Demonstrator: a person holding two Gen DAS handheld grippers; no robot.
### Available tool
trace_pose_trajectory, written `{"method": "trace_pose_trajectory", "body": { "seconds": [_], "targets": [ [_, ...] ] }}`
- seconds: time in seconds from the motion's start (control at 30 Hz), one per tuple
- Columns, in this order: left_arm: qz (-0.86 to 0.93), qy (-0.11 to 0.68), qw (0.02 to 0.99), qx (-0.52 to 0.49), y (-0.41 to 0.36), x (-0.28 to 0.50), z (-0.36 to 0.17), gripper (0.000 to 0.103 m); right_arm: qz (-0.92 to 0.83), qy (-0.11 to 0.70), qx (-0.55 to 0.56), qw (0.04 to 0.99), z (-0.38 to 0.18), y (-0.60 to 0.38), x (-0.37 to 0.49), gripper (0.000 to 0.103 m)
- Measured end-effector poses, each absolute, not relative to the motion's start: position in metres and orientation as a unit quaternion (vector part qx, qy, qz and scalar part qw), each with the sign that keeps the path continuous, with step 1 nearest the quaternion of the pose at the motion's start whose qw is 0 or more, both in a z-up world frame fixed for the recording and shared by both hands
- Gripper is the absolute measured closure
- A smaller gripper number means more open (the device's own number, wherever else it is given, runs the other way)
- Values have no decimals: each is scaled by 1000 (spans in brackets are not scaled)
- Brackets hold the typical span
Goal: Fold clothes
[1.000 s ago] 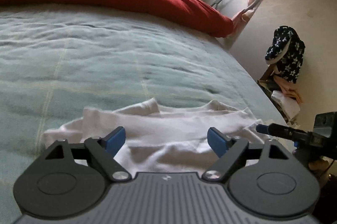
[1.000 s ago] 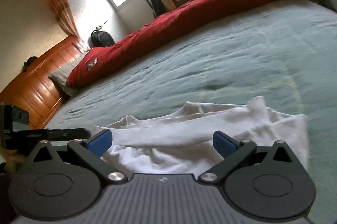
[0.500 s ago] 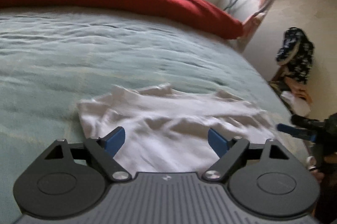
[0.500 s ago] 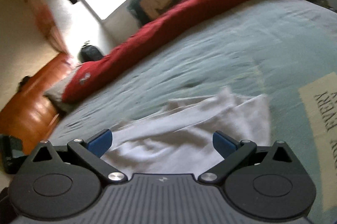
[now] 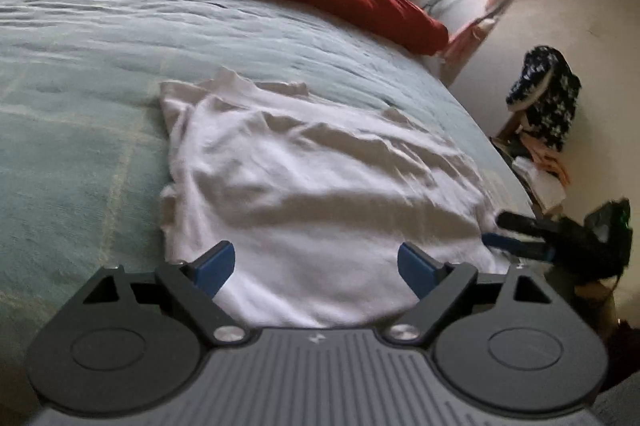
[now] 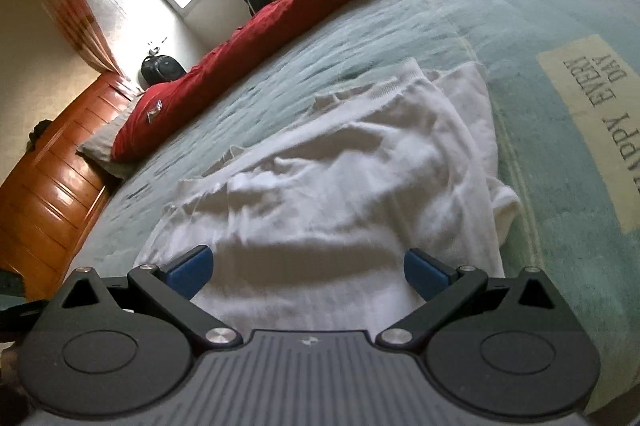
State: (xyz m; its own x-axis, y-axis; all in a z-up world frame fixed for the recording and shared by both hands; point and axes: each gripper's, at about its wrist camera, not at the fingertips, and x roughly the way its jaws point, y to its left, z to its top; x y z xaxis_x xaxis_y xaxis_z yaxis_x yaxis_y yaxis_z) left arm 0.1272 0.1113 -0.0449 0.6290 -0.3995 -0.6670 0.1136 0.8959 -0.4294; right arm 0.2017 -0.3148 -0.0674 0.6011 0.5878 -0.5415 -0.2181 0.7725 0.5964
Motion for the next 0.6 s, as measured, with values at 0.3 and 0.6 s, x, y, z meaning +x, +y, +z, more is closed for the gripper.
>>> {"method": "trace_pose_trajectory", "body": {
  "seconds": [0.3,0.6],
  "targets": [
    [-132,418,881,-177,108,104,-50,14,229,381,225,867,-69,-312,193,0],
    [-134,408,884,-186,104,111,-56,14,223,388,218,867,-60,-311,181,0]
  ]
}}
